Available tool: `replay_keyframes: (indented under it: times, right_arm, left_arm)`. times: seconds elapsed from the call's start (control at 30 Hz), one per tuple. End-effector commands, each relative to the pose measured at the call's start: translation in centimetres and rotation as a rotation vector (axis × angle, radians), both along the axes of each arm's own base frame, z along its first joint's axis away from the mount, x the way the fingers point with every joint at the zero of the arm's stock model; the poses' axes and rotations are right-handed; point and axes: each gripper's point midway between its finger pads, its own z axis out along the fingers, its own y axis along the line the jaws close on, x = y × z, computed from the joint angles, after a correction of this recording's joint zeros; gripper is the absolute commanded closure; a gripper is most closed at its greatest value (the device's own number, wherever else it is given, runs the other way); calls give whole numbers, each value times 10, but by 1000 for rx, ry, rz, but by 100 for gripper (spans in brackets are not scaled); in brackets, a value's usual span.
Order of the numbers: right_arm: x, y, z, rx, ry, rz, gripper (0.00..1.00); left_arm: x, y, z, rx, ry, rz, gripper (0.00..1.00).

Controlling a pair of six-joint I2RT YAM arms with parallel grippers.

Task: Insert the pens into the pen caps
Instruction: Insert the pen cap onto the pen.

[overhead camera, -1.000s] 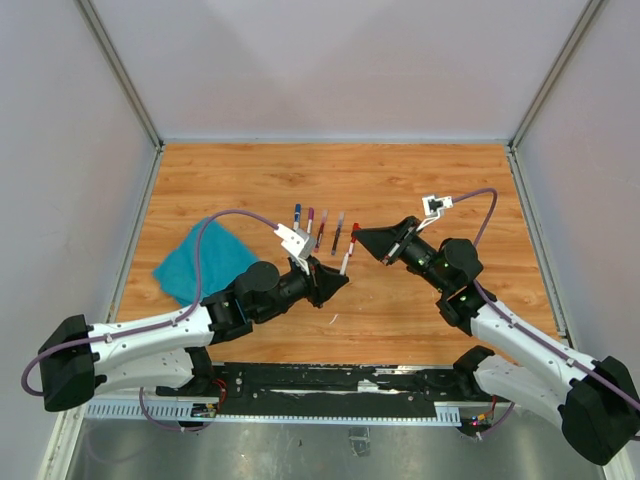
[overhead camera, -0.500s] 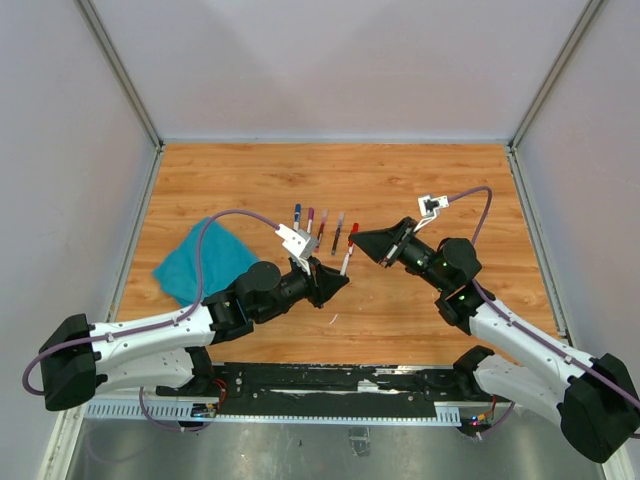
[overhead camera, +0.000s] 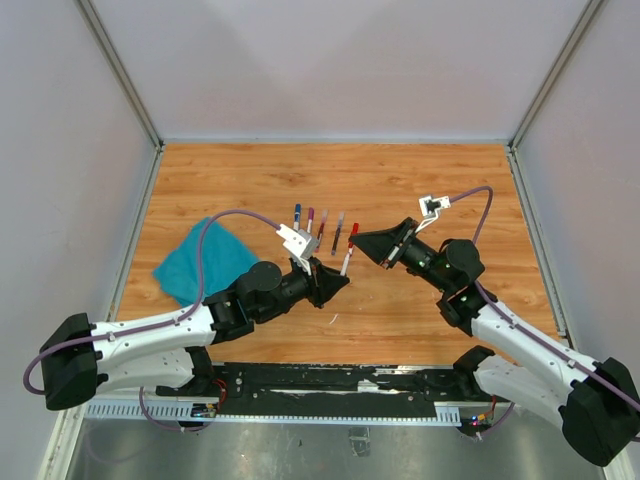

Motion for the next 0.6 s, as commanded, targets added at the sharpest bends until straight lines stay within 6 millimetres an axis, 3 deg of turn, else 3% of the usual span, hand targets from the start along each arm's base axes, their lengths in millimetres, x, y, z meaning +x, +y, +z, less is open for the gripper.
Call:
replay_keyframes:
  times: [0.0, 0.57]
  right_arm:
    - [-7, -2, 26, 40, -66, 19, 99]
    - [-11, -1, 13, 7, -58, 38, 99]
  left_arm:
    - [1, -5, 15, -39, -23, 0, 100]
    - [2, -4, 16, -39, -20, 7, 99]
